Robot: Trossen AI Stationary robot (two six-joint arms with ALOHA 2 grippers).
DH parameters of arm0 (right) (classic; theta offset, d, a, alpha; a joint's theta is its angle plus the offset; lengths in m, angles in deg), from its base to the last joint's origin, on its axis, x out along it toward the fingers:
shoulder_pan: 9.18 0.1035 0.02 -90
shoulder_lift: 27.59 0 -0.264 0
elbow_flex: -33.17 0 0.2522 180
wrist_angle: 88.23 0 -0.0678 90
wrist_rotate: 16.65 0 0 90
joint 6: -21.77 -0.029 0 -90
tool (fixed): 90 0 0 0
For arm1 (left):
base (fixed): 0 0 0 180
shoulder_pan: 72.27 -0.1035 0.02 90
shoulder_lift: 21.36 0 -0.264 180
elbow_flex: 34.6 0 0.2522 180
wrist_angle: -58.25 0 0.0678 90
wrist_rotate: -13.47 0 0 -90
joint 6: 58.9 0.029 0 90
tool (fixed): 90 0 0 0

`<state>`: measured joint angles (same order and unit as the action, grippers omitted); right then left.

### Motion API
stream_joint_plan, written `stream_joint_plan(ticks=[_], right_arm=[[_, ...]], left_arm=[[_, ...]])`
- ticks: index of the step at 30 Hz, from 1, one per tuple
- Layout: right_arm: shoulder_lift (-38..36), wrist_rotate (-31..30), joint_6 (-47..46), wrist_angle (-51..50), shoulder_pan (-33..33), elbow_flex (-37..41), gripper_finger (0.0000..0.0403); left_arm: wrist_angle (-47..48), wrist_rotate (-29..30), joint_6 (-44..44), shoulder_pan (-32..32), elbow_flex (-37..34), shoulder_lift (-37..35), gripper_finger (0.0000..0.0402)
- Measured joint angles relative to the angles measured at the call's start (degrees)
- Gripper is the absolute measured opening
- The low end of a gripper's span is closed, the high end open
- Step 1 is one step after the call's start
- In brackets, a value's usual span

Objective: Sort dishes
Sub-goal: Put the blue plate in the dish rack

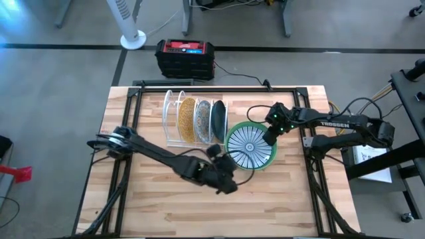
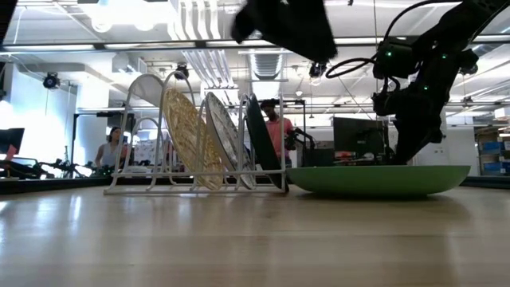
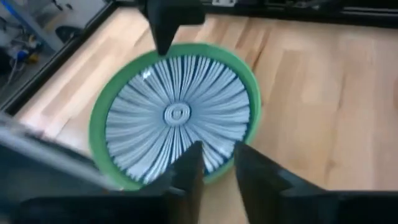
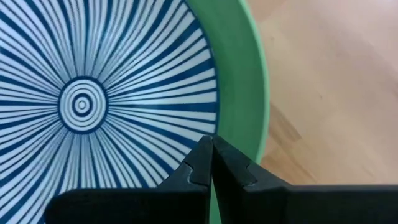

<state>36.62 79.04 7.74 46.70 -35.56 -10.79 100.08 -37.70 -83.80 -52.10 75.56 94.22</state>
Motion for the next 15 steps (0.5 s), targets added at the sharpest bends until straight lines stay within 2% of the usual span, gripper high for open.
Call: stream_joint_plan(ticks=[4, 8, 15], right_arm=[[-0.02, 0.74, 0.47, -0.14, -0.01, 0.04, 0.0017], [-0.02, 0.84, 0.22, -0.49, -0.01, 0.65, 0.0047], [-0.04, 0.82, -0.93, -0.15, -0.01, 1.01, 0.0106]], left_arm=[[-1.68, -0.09, 2.31, -3.24, 2.79, 4.63, 0.001], [-1.84, -1.52, 1.92, -6.76, 5.64, 9.04, 0.0004], [1.92, -8.75, 3.13, -11.48, 12.77, 18.07, 0.0]])
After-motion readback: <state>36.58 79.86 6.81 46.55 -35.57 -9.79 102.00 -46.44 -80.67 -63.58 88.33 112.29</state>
